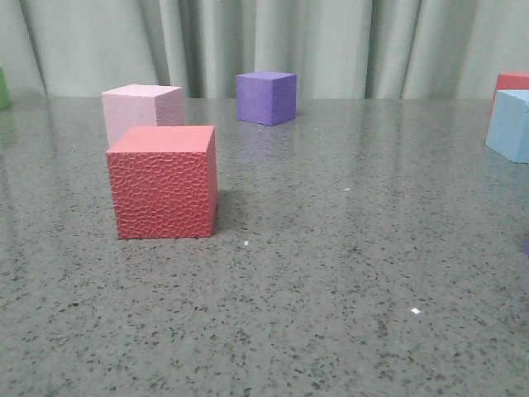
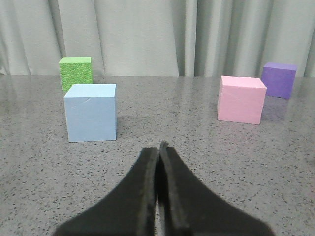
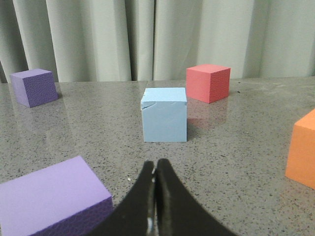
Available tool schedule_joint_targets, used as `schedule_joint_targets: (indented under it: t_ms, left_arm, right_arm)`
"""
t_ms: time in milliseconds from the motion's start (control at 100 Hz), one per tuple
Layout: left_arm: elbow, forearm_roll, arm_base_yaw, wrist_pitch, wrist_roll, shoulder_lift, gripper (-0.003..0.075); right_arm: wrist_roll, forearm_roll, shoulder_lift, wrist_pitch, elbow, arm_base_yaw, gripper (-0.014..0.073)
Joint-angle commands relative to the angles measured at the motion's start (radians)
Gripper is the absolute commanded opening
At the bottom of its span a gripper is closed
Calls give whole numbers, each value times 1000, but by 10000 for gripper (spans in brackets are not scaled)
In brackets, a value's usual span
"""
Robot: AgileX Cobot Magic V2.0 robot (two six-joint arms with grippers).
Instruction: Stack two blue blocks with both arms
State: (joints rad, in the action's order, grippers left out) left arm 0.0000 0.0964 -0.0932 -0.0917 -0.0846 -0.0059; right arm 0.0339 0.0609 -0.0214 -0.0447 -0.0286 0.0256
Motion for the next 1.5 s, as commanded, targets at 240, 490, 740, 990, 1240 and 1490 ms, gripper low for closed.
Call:
schedule_joint_targets:
  t_ms: [240, 490, 740, 990, 1240, 1490]
  left_arm:
    - [40, 0, 2, 92, 9, -17, -19]
    - [-12, 18, 2, 35, 9, -17, -19]
    - [-188, 46, 2, -122, 11, -9, -19]
    - [-398, 46, 2, -339, 63, 134, -19]
    - [-613, 52, 2, -558, 85, 363, -19]
    - [-785, 56, 2, -715, 85, 535, -19]
  right_arm:
    - [-2, -12, -16, 119, 19, -1, -68]
    - [-2, -12, -16, 45, 56, -1, -68]
    - [-2, -3, -4, -74, 199, -2, -68]
    - [-2, -1, 110, -338, 410, -2, -68]
    - [-2, 40, 245, -533, 617, -2, -68]
    - [-2, 89, 394, -781, 789, -2, -68]
